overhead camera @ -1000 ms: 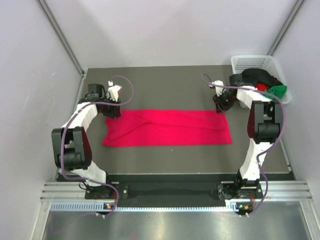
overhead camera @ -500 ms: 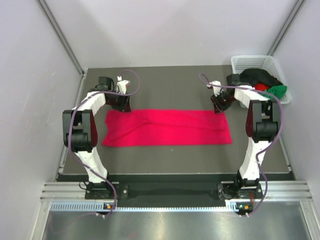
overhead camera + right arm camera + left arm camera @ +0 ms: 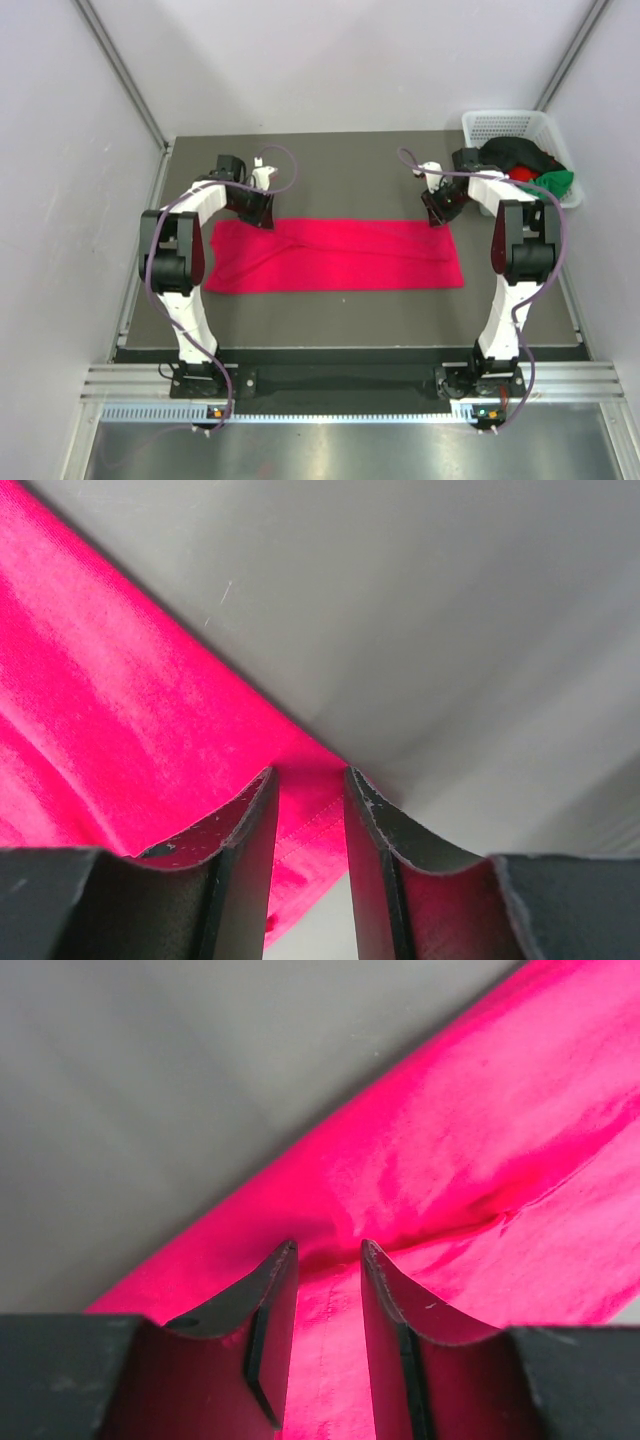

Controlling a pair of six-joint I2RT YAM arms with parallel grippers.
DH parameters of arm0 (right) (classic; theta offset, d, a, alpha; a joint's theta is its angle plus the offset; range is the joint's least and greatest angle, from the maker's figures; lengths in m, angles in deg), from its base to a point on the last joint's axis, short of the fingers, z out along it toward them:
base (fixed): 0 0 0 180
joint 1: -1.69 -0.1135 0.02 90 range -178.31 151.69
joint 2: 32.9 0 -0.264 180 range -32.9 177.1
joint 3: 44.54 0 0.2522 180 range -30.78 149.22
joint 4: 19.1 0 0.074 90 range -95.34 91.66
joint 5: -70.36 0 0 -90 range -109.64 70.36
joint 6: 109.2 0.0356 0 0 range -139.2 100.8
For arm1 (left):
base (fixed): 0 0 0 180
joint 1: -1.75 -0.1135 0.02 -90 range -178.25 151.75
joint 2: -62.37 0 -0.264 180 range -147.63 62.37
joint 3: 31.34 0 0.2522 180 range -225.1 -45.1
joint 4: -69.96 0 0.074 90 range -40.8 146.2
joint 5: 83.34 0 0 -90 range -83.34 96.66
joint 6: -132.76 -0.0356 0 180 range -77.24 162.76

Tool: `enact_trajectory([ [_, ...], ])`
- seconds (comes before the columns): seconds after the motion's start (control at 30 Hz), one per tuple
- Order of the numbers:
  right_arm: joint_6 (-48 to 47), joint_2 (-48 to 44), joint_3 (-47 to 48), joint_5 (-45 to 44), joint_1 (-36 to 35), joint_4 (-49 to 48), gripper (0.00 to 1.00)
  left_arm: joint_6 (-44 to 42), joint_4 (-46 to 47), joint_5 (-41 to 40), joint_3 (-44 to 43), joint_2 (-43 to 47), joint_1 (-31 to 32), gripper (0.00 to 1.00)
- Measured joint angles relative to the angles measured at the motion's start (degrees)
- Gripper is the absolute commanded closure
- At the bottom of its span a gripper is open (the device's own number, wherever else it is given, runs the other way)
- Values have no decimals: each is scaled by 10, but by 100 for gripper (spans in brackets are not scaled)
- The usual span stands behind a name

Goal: Fold and stack the t-shirts
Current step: Fold the tshirt

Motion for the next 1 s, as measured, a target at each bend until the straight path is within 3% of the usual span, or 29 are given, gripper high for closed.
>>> enact_trajectory([
  [0.47,0,0,0,0,0,0,68,-12,-7,-16,8,0,2,60],
  [0.63,0,0,0,0,0,0,68,-19,-12,-22,9,0,2,82],
  [0.7,0,0,0,0,0,0,68,-20,-12,-25,9,0,2,98],
  [1.0,0,0,0,0,0,-1,68,-43,-39,-14,24,34,2,100],
])
